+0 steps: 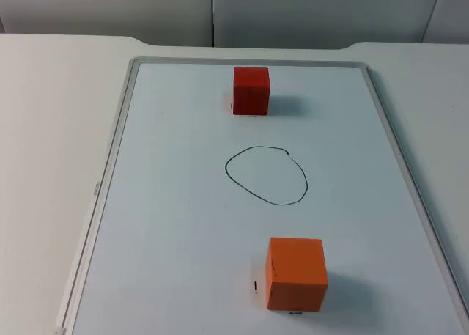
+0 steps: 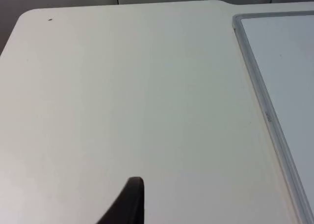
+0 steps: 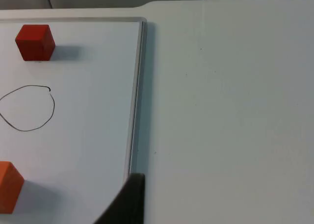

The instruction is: Pick up one cube with the left hand and another cube with the right hand. First place the cube in the right hand at the target position, then stack the cube in the left hand on top.

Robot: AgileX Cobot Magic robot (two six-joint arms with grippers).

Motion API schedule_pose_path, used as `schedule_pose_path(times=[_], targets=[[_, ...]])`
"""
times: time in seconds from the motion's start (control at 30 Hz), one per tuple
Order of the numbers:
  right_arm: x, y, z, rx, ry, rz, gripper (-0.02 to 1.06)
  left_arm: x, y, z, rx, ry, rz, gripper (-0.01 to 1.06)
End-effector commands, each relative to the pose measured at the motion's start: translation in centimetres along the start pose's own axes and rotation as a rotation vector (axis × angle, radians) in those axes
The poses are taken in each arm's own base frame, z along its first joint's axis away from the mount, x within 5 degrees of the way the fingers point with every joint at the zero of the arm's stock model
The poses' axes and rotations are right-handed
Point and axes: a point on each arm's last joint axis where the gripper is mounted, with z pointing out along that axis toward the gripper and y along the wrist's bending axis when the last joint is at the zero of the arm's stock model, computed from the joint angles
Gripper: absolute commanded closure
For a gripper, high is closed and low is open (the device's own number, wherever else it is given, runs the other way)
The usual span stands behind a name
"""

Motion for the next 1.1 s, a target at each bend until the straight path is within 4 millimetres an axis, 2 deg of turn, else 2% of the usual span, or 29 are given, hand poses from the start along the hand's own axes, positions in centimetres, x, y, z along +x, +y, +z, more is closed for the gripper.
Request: schedule_pose_path(times=[0.0, 0.23, 0.37, 0.4, 0.53, 0.57, 0.6, 0.7, 0.73, 0.87, 0.9, 1.0, 1.03, 1.07], targets=[[0.1, 0.0, 0.1, 0.010, -0.007, 0.005, 0.00, -0.2, 0.0, -0.2, 0.005, -0.026, -0.008, 0.05], [0.1, 0.0, 0.1, 0.010, -0.007, 0.005, 0.00, -2.2, -0.3, -1.1, 0.043, -0.145, -0.031, 0.05], [0.1, 0.0, 0.1, 0.010, -0.007, 0.005, 0.00, -5.1, -0.7, -0.5, 0.094, -0.192, -0.074, 0.05], [0.1, 0.0, 0.1, 0.010, -0.007, 0.005, 0.00, -5.1, -0.7, -0.5, 0.094, -0.192, -0.074, 0.05], [0.1, 0.0, 0.1, 0.010, -0.007, 0.005, 0.00, -8.7, -0.9, 1.0, 0.128, -0.219, -0.094, 0.05], [0.1, 0.0, 0.1, 0.010, -0.007, 0.005, 0.00, -8.7, -0.9, 1.0, 0.128, -0.219, -0.094, 0.05], [0.1, 0.0, 0.1, 0.010, -0.007, 0.005, 0.00, -9.5, -0.9, 1.3, 0.134, -0.225, -0.086, 0.05], [0.1, 0.0, 0.1, 0.010, -0.007, 0.005, 0.00, -12.1, -1.1, 2.5, 0.156, -0.254, -0.072, 0.05], [0.1, 0.0, 0.1, 0.010, -0.007, 0.005, 0.00, -12.1, -1.1, 2.5, 0.156, -0.254, -0.072, 0.05], [0.1, 0.0, 0.1, 0.010, -0.007, 0.005, 0.00, -15.6, -1.3, 5.7, 0.188, -0.245, -0.062, 0.05], [0.1, 0.0, 0.1, 0.010, -0.007, 0.005, 0.00, -15.6, -1.3, 5.7, 0.188, -0.245, -0.062, 0.05], [0.1, 0.0, 0.1, 0.010, -0.007, 0.005, 0.00, -17.8, -1.6, 8.3, 0.226, -0.211, -0.037, 0.05], [0.1, 0.0, 0.1, 0.010, -0.007, 0.005, 0.00, -17.8, -1.6, 8.3, 0.226, -0.211, -0.037, 0.05], [0.1, 0.0, 0.1, 0.010, -0.007, 0.005, 0.00, -18.5, -1.7, 9.6, 0.231, -0.201, -0.026, 0.05]])
